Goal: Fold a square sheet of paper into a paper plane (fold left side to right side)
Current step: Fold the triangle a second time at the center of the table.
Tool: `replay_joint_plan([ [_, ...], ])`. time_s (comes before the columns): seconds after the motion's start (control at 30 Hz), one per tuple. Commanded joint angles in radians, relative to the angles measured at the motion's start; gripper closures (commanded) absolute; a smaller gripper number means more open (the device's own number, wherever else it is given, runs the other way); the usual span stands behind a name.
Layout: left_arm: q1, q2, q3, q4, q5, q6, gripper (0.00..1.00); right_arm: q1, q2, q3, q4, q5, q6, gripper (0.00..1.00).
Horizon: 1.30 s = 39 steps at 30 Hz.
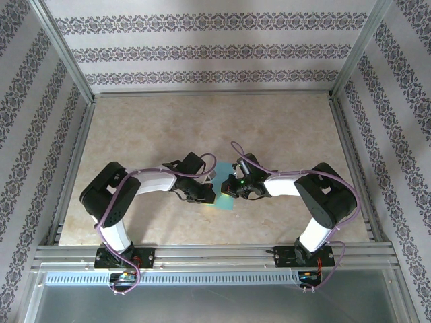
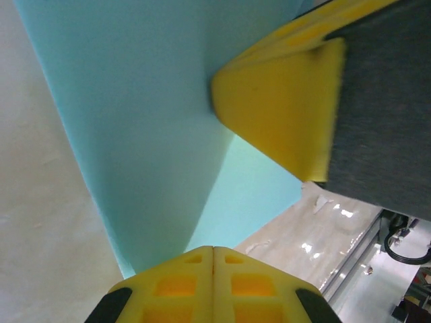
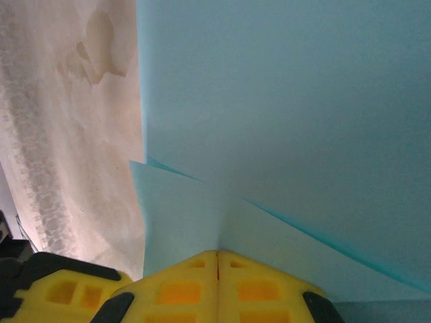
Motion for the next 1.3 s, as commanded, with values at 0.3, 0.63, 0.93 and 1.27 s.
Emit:
replay_joint_plan([
  [0.3, -0.011, 0.032, 0.015, -0.028, -0.047, 0.036, 1.00, -0.004, 0.042, -0.017, -0.138, 0.088, -0.042, 1.00],
  [0.63, -0.002, 0.028, -0.046, 0.035, -0.047, -0.009, 1.00, -0.009, 0.054, -0.018, -0.145, 0.090, -0.051, 1.00],
  [0.93, 0.023, -0.025, -0.173, 0.110, -0.018, -0.080, 1.00, -0.025, 0.059, -0.021, -0.156, 0.094, -0.068, 1.00],
  [1.27, 0.066, -0.108, -0.262, 0.110, -0.005, -0.086, 1.00, -0.032, 0.044, -0.021, -0.158, 0.088, -0.085, 1.00],
])
